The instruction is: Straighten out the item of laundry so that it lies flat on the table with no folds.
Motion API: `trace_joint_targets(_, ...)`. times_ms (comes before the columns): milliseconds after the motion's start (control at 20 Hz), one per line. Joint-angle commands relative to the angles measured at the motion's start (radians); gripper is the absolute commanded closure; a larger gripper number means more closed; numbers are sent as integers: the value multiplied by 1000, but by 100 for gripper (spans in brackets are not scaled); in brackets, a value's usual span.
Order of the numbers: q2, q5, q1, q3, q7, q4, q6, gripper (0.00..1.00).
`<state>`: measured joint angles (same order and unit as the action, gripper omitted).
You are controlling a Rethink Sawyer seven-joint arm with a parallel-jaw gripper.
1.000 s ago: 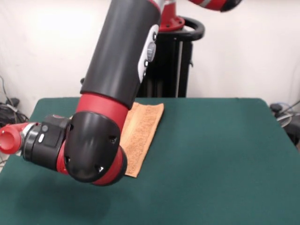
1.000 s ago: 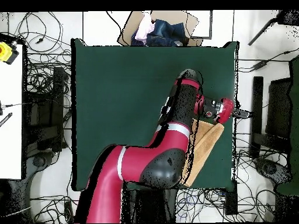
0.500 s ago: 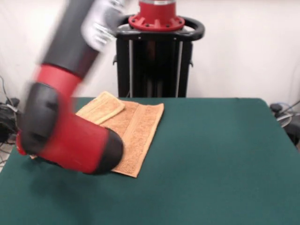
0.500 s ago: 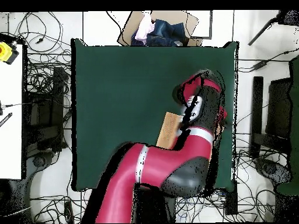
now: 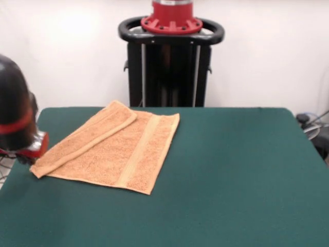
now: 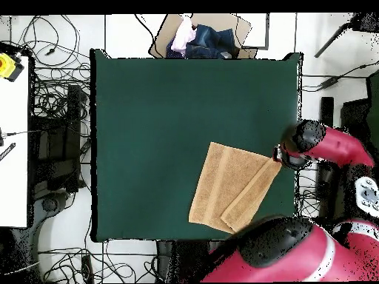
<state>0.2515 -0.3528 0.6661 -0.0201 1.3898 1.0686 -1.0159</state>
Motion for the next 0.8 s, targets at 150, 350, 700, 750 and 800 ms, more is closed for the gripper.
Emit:
trace_joint_targets(150, 76, 79, -71, -229, -84, 243, 53, 100)
trace_joint_targets(350, 71, 56, -83, -226, -66, 230, 62, 100)
trace_joint_targets(700, 73, 12, -127, -185, 1, 215, 118, 100)
trace_joint_targets(750, 76, 12, -129, -184, 5, 216, 119, 100)
trace_joint_targets(800, 77, 13, -133, -184, 9, 212, 119, 100)
